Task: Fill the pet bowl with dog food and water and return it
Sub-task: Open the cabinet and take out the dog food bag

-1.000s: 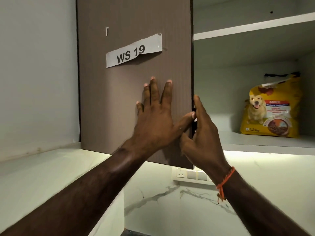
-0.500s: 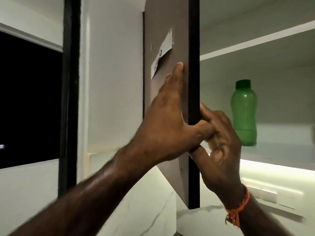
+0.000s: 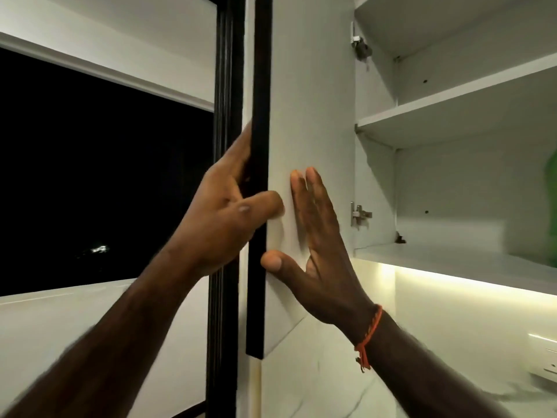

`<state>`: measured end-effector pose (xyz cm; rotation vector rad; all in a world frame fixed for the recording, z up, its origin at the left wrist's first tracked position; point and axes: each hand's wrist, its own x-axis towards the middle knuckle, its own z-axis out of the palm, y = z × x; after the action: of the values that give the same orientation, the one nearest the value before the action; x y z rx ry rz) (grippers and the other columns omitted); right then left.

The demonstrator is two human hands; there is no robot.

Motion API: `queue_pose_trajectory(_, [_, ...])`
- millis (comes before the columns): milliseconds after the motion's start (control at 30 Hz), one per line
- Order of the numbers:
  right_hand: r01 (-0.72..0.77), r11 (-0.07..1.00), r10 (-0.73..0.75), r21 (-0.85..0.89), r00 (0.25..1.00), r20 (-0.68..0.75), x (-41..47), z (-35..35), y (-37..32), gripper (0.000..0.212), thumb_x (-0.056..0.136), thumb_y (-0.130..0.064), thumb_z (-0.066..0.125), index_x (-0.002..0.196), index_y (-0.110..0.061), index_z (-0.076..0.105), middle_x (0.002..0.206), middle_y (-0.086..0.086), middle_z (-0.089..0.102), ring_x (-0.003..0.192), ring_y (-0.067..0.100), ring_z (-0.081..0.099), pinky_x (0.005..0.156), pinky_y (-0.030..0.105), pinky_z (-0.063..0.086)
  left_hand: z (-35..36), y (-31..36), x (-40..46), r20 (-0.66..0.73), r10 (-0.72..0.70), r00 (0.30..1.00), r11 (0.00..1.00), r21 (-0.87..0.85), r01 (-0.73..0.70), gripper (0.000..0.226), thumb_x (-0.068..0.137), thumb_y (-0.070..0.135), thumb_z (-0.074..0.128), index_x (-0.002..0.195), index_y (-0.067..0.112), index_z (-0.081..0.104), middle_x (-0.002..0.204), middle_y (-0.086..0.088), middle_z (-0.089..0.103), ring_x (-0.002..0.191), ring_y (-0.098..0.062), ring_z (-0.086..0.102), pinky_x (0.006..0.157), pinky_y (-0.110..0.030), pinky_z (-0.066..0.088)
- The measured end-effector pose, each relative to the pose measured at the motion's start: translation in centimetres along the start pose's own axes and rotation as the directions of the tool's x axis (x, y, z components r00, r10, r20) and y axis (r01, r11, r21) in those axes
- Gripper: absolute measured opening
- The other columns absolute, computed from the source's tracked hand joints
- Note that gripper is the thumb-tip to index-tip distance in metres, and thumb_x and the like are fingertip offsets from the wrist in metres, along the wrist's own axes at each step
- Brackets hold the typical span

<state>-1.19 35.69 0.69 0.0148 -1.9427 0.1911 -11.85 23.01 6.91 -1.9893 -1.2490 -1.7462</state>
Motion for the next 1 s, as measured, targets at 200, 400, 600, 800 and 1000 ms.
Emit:
queue_pose_trajectory(200, [-0.136,0.983,0.135,-0.120,0.991,-0.013,1.9,6.1,2.1,0.082,0.082,-0.090,0.014,0.152,-0.057,-0.014,0.167,-0.017,-0.020,0.153,0.007,-0.020,0.125,0.057,0.005,-3.0,-4.3,0.4,-0.256,0.029,0.966,0.957,0.287,0.047,0.089,0.101,0.014,0.064,0.165,0.028,0.004,0.165,0.026,0.012,0.122,0.043,0.013,0.105,0.008,0.017])
queue_pose_trajectory(400, [-0.163,0.954,0.172,-0.252,0.985,0.011,2.9,10.3,3.4,0.081,0.090,-0.080,0.019,0.157,-0.048,-0.013,0.166,-0.011,-0.026,0.152,0.013,-0.028,0.125,0.051,-0.005,-5.8,-9.7,0.4,-0.304,0.193,0.933,0.828,0.560,0.011,0.081,0.104,0.018,0.060,0.166,0.011,0.009,0.157,0.025,0.011,0.132,0.037,0.002,0.110,0.005,0.009])
queue_pose_trajectory(600, [-0.152,0.924,0.156,-0.351,0.988,-0.018,3.1,12.0,4.4,0.081,0.091,-0.077,0.015,0.158,-0.043,-0.015,0.166,-0.006,-0.029,0.152,0.019,-0.029,0.121,0.047,-0.014,-5.8,-11.6,0.2,-0.340,0.277,0.899,0.733,0.680,0.032,0.075,0.106,0.025,0.057,0.164,0.005,0.015,0.165,-0.018,0.031,0.136,0.010,0.014,0.106,0.008,0.006])
queue_pose_trajectory(800, [-0.141,0.922,0.161,-0.361,0.987,0.025,2.9,10.9,4.3,0.079,0.093,-0.076,0.019,0.156,-0.046,-0.017,0.166,-0.007,-0.027,0.153,0.018,-0.027,0.121,0.043,-0.011,-4.4,-10.6,0.1,-0.329,0.248,0.911,0.618,0.778,0.113,0.074,0.108,0.028,0.045,0.164,0.004,0.004,0.173,-0.021,-0.002,0.159,-0.027,-0.003,0.131,-0.035,0.006])
queue_pose_trajectory(1000, [-0.157,0.911,0.165,-0.382,0.986,-0.011,1.5,6.6,2.4,0.077,0.093,-0.064,0.049,0.160,-0.036,0.020,0.169,-0.003,0.012,0.155,0.020,0.013,0.117,0.043,0.019,-0.5,-7.3,0.0,-0.246,0.250,0.936,0.552,0.831,0.071,0.087,0.096,0.035,0.062,0.165,0.010,0.014,0.170,-0.027,-0.008,0.157,-0.046,-0.011,0.126,-0.060,-0.006])
